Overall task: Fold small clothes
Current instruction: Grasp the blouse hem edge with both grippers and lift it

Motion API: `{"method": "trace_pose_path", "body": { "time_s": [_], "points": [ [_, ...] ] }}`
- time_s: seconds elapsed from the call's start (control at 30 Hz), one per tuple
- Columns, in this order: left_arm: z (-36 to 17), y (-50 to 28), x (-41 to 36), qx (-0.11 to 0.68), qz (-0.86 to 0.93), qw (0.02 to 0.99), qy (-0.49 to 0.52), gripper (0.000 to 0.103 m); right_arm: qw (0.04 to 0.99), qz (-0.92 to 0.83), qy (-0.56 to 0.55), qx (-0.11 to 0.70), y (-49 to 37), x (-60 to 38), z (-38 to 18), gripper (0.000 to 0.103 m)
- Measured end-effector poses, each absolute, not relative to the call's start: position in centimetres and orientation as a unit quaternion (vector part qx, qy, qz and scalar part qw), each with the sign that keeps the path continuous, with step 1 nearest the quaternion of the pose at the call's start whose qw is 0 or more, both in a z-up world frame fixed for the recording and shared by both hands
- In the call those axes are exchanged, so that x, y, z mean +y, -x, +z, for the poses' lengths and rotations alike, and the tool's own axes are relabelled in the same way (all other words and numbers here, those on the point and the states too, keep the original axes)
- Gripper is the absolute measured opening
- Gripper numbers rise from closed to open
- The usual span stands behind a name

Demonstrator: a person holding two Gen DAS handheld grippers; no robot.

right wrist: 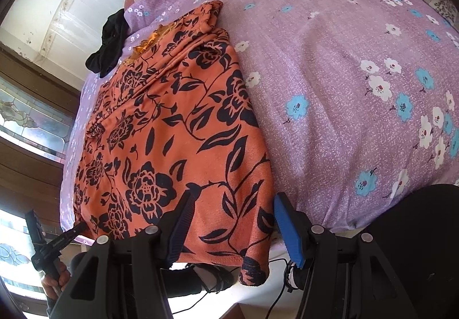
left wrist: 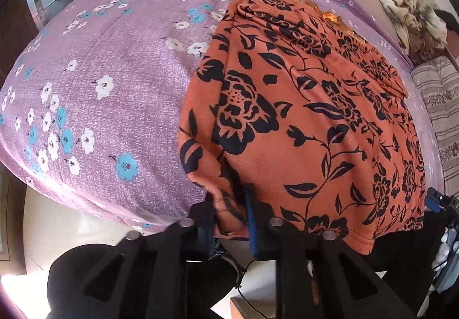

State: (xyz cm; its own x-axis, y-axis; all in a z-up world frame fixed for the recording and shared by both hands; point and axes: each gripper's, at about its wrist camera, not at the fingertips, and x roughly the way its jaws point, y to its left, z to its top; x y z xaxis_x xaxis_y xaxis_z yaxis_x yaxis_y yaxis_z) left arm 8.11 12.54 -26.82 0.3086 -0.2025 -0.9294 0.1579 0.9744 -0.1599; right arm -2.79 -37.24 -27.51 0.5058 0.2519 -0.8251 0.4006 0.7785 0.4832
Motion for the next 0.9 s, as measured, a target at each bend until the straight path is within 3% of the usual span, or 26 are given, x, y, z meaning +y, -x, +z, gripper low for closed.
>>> {"method": "trace_pose_path", "body": {
  "time_s": [0.03, 0.13, 0.17, 0.23, 0.3, 0.37, 0.4, 0.5, 0.57, 0.6, 0.73, 0.8, 0.9],
  "points": [
    [-27.4, -8.3, 12.6, 0.585, -0.107, 0.804, 0.021, 0.062, 0.801, -0.046, -0.336, 0.493, 3.0, -37.4, -27.5, 0.061],
    [-28.2, -8.5, 13.2, 0.590, -0.112, 0.799, 0.048, 0.065, 0.791, -0.047, -0.359, 0.493, 3.3, -38.1, -27.7, 0.061],
    [-28.1, -8.6, 13.2, 0.585, -0.112, 0.801, 0.052, 0.061, 0.789, -0.047, -0.366, 0.491, 3.5, -38.3, -27.8, 0.061],
    [-27.8, -8.4, 13.2, 0.578, -0.109, 0.807, 0.051, 0.035, 0.786, -0.045, -0.378, 0.487, 3.7, -38.7, -28.0, 0.062],
    [-27.4, -8.5, 13.4, 0.574, -0.113, 0.809, 0.054, 0.025, 0.781, -0.041, -0.392, 0.484, 3.8, -38.9, -28.3, 0.063],
    [-27.2, -8.5, 13.5, 0.571, -0.120, 0.810, 0.054, 0.025, 0.772, -0.031, -0.407, 0.487, 3.6, -38.8, -28.9, 0.063],
    [-27.2, -8.5, 13.4, 0.571, -0.121, 0.810, 0.052, 0.026, 0.768, -0.026, -0.410, 0.492, 3.6, -38.6, -29.1, 0.063],
    [-27.5, -8.6, 13.0, 0.574, -0.145, 0.804, 0.060, 0.056, 0.755, -0.024, -0.405, 0.515, 3.5, -37.6, -30.1, 0.063],
    [-27.7, -8.6, 12.3, 0.573, -0.147, 0.805, 0.048, 0.057, 0.752, -0.029, -0.394, 0.527, 3.5, -36.9, -30.6, 0.063],
    [-27.7, -8.5, 12.0, 0.572, -0.145, 0.806, 0.036, 0.055, 0.754, -0.034, -0.384, 0.532, 3.6, -36.6, -30.7, 0.060],
    [-27.5, -8.5, 11.5, 0.560, -0.135, 0.817, 0.016, 0.013, 0.769, -0.044, -0.316, 0.555, 3.5, -35.3, -30.1, 0.025],
    [-27.1, -8.6, 11.9, 0.555, -0.142, 0.819, 0.023, 0.011, 0.766, -0.037, -0.307, 0.563, 3.8, -35.0, -29.9, 0.012],
    [-26.4, -8.3, 12.3, 0.545, -0.155, 0.823, 0.025, 0.010, 0.772, -0.004, -0.331, 0.543, 4.3, -35.0, -29.2, 0.011]
  ]
}}
